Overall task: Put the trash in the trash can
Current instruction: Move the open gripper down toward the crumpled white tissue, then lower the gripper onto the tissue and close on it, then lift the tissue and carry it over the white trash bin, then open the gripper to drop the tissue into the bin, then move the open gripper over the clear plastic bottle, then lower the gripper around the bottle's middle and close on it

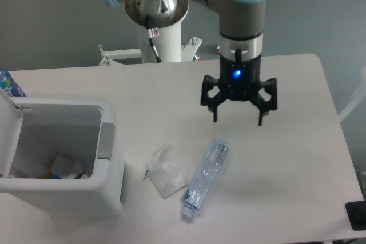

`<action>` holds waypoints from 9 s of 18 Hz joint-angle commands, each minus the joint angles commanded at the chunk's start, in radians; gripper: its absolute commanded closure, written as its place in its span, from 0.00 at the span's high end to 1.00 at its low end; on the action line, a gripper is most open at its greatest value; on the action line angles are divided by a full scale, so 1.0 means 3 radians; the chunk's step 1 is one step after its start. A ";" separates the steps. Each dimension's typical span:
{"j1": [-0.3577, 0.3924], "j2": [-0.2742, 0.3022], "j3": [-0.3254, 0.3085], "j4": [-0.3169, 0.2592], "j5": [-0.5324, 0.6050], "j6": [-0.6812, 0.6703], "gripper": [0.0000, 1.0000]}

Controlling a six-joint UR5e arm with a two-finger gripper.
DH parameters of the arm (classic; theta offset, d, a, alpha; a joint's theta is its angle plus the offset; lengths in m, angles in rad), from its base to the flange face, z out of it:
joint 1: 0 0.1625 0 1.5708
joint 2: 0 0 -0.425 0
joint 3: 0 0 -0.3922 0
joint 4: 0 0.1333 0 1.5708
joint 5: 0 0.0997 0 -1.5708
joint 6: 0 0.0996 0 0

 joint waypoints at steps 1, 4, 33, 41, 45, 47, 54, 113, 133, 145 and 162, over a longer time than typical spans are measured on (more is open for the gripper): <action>0.0000 -0.0005 -0.0087 0.0000 -0.0077 0.0000 1.00; 0.0005 -0.0097 -0.0210 0.0000 -0.0511 -0.0239 1.00; -0.0660 -0.1043 -0.0195 0.0634 0.0290 -0.0455 0.88; -0.0690 -0.1018 -0.0185 0.0634 0.0413 -0.0767 0.10; -0.0716 -0.0987 -0.0190 0.0629 0.0490 -0.0777 0.00; -0.0711 -0.0946 -0.0205 0.0609 0.0490 -0.0777 0.00; -0.0609 -0.0711 -0.0231 0.0568 0.0219 -0.0736 0.00; -0.0916 0.0138 0.0403 0.0532 -0.0952 -0.1984 1.00; -0.0235 -0.0260 0.0751 0.0486 0.0111 -0.1382 1.00; -0.0281 -0.0930 0.0587 0.0348 0.0607 0.0254 1.00; -0.0598 -0.1421 0.0608 0.0363 0.1072 0.0102 1.00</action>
